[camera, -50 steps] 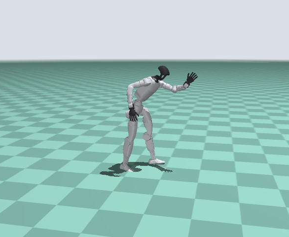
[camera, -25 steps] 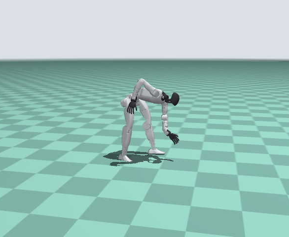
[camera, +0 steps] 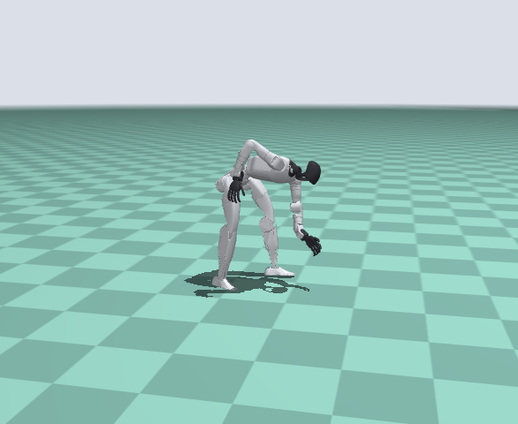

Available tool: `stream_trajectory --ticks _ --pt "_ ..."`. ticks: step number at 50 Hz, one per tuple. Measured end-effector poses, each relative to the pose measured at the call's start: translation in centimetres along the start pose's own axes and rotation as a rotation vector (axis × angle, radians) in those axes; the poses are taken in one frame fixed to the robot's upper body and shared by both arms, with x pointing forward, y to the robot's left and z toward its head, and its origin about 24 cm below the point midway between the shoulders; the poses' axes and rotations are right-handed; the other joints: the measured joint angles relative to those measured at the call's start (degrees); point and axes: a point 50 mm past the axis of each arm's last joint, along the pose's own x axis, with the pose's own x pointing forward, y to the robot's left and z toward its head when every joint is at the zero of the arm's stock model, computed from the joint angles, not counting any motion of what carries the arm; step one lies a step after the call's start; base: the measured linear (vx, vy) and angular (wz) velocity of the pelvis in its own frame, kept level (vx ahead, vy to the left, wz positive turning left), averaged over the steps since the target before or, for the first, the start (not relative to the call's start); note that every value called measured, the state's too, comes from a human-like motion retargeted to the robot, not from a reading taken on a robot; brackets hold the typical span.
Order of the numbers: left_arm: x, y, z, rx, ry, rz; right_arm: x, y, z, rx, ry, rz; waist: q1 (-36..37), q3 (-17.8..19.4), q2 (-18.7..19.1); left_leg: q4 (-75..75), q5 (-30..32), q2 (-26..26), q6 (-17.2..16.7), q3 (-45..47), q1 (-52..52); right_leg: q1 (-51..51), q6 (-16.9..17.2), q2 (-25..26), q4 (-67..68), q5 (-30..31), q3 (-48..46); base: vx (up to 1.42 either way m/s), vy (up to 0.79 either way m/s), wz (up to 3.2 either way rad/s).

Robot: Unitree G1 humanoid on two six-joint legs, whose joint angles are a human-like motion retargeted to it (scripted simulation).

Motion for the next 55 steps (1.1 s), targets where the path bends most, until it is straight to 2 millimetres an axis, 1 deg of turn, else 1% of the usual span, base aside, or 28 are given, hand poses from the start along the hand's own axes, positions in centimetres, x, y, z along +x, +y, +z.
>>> stream_trajectory --ticks 2,6,7,8,9,11,13,15,17,20,24,28,32,35,38,43,47,51,55 --pt "-1.4 -1.1 -1.2 -0.028 0.043 -0.004 -0.3 -1.2 -0.5 -0.108 0.032 -0.006 1.44 0.0 2.37 -0.7 -0.54 -0.54 -0.3 -0.24 4.33 4.52 0.88 -0.31 -0.46 -0.44 -0.75 0.05 -0.03 0.58" --pt "-4.0 -2.1 -3.8 -0.044 0.131 -0.026 -1.0 -1.8 -2.3 -0.149 0.107 -0.025 3.37 0.0 4.08 -2.44 -2.08 -1.16 -0.25 -0.18 15.13 16.11 1.53 -0.41 -3.46 -0.83 -1.74 0.08 -0.04 0.43" --pt "-4.5 -2.2 -4.3 -0.056 0.161 -0.015 -1.1 -2.1 -2.8 -0.187 0.135 -0.029 3.81 0.0 4.64 -6.05 -0.98 -2.23 -0.13 -0.19 19.28 19.56 1.57 -0.43 -5.22 -0.43 -1.78 0.12 -0.05 0.35" --pt "-5.0 -2.1 -4.9 -0.083 0.208 0.024 -0.9 -3.0 -3.2 -0.283 0.18 -0.036 4.29 0.0 5.55 -15.97 3.15 -5.06 0.21 -0.35 26.06 23.82 1.34 -0.41 -8.9 1.0 -1.45 0.13 -0.05 0.29" --pt "-5.4 -2.2 -5.3 -0.101 0.237 0.039 -1.0 -3.3 -3.5 -0.32 0.206 -0.042 4.8 0.0 6.13 -19.83 4.4 -6.17 0.32 -0.21 30.32 27.16 1.38 -0.43 -10.53 1.29 -1.38 0.13 -0.05 0.23" --pt "-6.1 -2.3 -5.9 -0.115 0.265 0.042 -1.3 -3.5 -4.4 -0.346 0.239 -0.048 5.84 0.0 6.9 -20.67 3.59 -6.54 0.28 0.31 35.99 32.9 1.68 -0.6 -11.64 0.64 -1.48 0.12 -0.05 0.2" --pt "-6.3 -2.2 -6.0 -0.112 0.27 0.04 -1.6 -3.5 -5.3 -0.382 0.272 -0.047 6.81 0.0 7.5 -20.69 2.37 -6.86 0.29 0.74 41.29 38.53 1.99 -0.93 -12.49 -0.21 -1.55 0.13 -0.06 0.2" --pt "-6.3 -2.1 -6.0 -0.1 0.265 0.038 -1.9 -3.4 -6.4 -0.423 0.314 -0.036 7.66 -0.95 7.96 -20.7 1.18 -7.25 0.37 1.2 46.06 43.49 2.33 -1.35 -13.12 -1.13 -1.52 0.14 -0.07 0.14" --pt "-6.1 -1.7 -5.8 -0.087 0.257 0.033 -2.5 -3.4 -7.7 -0.46 0.372 -0.017 8.33 -3.11 8.39 -20.69 0.06 -7.65 0.54 1.71 49.96 47.41 2.73 -1.81 -13.48 -2.05 -1.41 0.16 -0.07 0.07" --pt "-5.0 -1.0 -4.9 -0.076 0.235 0.023 -3.4 -3.3 -9.6 -0.479 0.476 0.006 9.17 -6.89 9.01 -20.65 -1.56 -8.25 0.94 2.49 55.03 52.28 3.4 -2.53 -13.6 -3.46 -1.22 0.16 -0.08 0.02" --pt "-2.5 0.3 -2.6 -0.086 0.187 0.011 -4.8 -3.4 -12.0 -0.386 0.634 -0.029 10.18 -12.04 9.94 -20.36 -3.59 -9.0 1.62 3.42 60.55 57.21 4.48 -3.49 -12.96 -5.26 -0.92 0.16 -0.08 -0.03" --pt "0.5 1.7 0.8 -0.104 0.115 0.018 -5.9 -3.8 -13.6 -0.228 0.757 -0.129 11.09 -16.74 11.12 -19.58 -5.4 -9.55 2.23 3.97 64.79 60.75 5.61 -4.35 -11.44 -6.83 -0.76 0.15 -0.07 -0.03" --pt "3.5 3.1 5.0 -0.115 0.022 0.039 -6.4 -4.7 -14.2 -0.146 0.81 -0.208 11.7 -20.62 12.63 -18.89 -6.65 -9.99 2.59 3.91 68.01 63.44 6.5 -4.98 -9.6 -8.11 -1.08 0.13 -0.05 0.06" --pt "5.4 4.1 8.6 -0.117 -0.056 0.059 -6.4 -5.5 -14.1 -0.153 0.816 -0.229 11.99 -22.98 14.01 -18.43 -7.16 -9.87 2.52 3.4 69.72 65.29 6.55 -4.9 -8.76 -8.81 -1.72 0.11 -0.06 0.14" --pt "7.0 5.1 12.2 -0.117 -0.131 0.084 -6.3 -6.3 -13.8 -0.186 0.81 -0.235 12.25 -24.83 15.24 -17.87 -7.62 -10.03 2.47 2.71 70.86 67.08 6.55 -5.11 -8.58 -9.39 -2.42 0.09 -0.04 0.2" --pt "8.6 6.8 17.8 -0.097 -0.233 0.14 -6.3 -7.2 -13.5 -0.224 0.804 -0.241 12.89 -27.17 16.59 -16.86 -8.22 -10.47 2.42 1.76 71.84 69.45 6.55 -5.7 -9.05 -10.2 -3.25 0.05 -0.02 0.15" --pt "9.3 8.0 21.4 -0.05 -0.296 0.193 -6.4 -7.4 -13.4 -0.239 0.802 -0.224 13.5 -28.73 17.28 -16.45 -8.4 -10.4 2.19 1.38 72.04 70.53 6.55 -5.65 -9.86 -10.44 -3.65 0.0 0.0 0.0" --pt "9.6 9.0 24.1 0.006 -0.337 0.234 -6.4 -7.2 -13.2 -0.258 0.801 -0.176 13.97 -30.15 17.95 -16.92 -8.24 -10.11 1.69 1.22 72.07 71.08 6.55 -5.1 -10.99 -10.38 -4.05 0.0 0.0 0.0" --pt "9.7 9.6 25.7 0.049 -0.357 0.251 -6.6 -7.1 -13.1 -0.278 0.805 -0.128 14.22 -31.33 18.62 -18.51 -7.7 -9.95 0.89 1.16 72.17 71.29 6.55 -4.35 -12.26 -10.2 -4.52 0.0 0.0 0.0"
